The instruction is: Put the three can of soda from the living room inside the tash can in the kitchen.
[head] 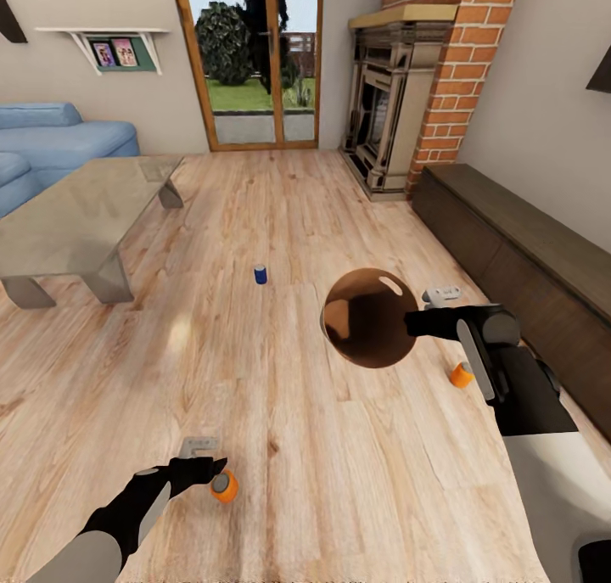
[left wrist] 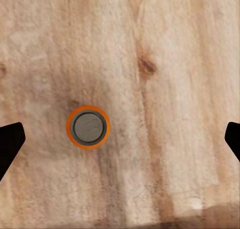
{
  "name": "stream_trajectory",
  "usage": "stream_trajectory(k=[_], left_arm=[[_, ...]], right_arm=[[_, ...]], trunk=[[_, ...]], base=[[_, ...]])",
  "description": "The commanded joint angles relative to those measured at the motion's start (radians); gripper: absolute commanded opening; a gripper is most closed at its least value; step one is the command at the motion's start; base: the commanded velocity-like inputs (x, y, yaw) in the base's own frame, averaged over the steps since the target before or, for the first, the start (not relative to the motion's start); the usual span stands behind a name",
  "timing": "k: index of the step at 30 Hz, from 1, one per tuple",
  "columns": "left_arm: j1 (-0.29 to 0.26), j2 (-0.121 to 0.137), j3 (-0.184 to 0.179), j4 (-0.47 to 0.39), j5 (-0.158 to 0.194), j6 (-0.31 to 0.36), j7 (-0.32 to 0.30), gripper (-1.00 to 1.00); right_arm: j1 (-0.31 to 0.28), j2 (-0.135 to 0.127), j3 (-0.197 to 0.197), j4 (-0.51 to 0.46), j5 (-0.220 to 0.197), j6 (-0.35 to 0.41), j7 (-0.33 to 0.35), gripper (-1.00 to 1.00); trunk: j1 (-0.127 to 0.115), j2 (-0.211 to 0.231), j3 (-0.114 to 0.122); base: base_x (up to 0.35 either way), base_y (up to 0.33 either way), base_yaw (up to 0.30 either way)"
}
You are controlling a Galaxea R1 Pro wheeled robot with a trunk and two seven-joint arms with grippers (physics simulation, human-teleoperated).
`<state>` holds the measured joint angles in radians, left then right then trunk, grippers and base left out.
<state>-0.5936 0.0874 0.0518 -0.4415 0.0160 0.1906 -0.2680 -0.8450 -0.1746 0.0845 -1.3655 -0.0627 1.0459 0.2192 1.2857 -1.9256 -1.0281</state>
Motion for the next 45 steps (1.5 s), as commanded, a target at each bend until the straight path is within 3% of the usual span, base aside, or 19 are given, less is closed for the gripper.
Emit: stream_trajectory(k=[1,16,28,45], left_arm=[[0.000,0.000,0.000,0.000,0.000,-0.001,0.000,1.00],[0.000,0.005,0.007,0.000,0.005,-0.003,-0.004,1.00],[0.000,0.009,0.006,-0.002,0.005,-0.035,-0.007,1.00],[0.000,0.009,0.002,-0.013,0.006,-0.040,-0.008,1.00]], right_arm=[[0.000,0.000,0.000,-0.001,-0.021,0.001,0.004,-1.00],[0.003,0.001,0.013,-0.002,-0.022,0.001,0.004,-1.00],[0.003,0.000,0.013,-0.002,-0.022,0.001,0.004,-1.00],[0.006,0.001,0.015,-0.002,-0.020,0.001,0.003,-1.00]], trunk=[[0.004,-0.007,-0.005],[0.061,-0.112,-0.075],[0.061,-0.112,-0.091],[0.061,-0.112,-0.093]], base=[[0.000,0.000,0.000],[0.000,0.000,0.000],[0.009,0.000,0.000],[0.075,0.000,0.000]])
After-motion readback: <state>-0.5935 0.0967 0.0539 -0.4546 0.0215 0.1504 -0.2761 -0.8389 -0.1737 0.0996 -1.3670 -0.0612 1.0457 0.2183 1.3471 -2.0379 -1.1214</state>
